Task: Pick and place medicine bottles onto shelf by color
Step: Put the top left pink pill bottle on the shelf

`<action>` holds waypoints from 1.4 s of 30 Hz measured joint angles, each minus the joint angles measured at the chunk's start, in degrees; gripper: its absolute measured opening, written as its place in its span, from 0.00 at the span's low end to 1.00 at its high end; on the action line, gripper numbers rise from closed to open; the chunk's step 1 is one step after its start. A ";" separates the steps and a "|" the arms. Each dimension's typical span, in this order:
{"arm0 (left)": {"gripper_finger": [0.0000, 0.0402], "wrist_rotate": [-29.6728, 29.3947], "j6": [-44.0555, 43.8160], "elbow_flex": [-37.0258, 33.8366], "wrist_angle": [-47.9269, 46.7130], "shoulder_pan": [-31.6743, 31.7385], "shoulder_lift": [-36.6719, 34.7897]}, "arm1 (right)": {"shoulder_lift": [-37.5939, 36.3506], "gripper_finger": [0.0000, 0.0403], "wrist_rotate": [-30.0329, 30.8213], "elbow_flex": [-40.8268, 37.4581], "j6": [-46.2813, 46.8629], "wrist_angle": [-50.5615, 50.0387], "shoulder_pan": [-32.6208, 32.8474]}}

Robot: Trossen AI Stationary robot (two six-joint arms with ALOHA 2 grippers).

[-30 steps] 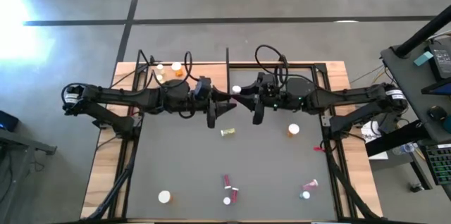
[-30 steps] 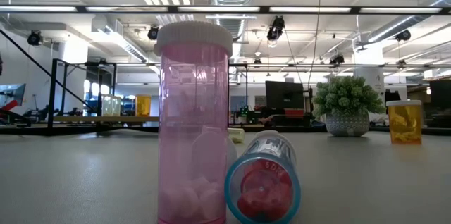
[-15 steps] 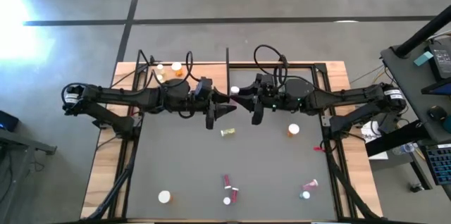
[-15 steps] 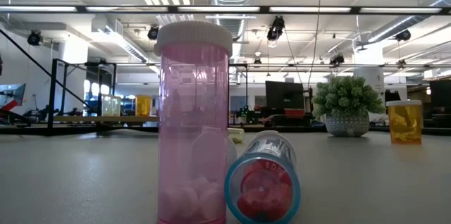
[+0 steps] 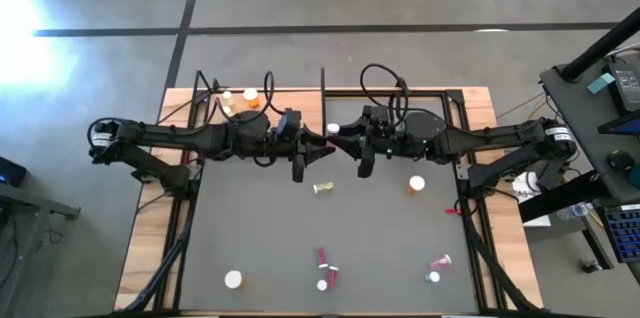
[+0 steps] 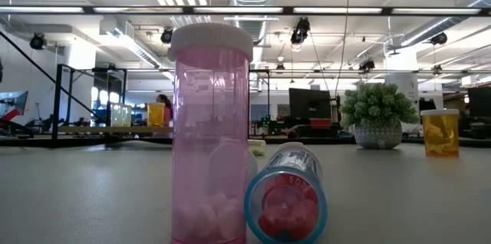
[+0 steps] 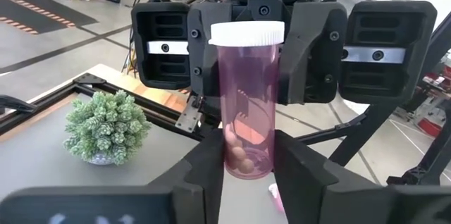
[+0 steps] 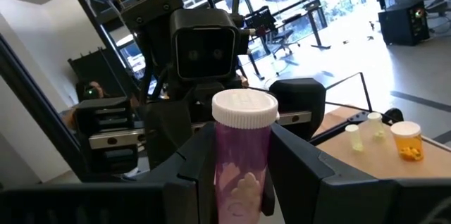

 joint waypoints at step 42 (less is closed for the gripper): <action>0.21 0.19 -0.48 -0.02 1.61 0.83 0.01 | -0.60 0.21 -4.35 0.02 0.02 -3.65 -0.07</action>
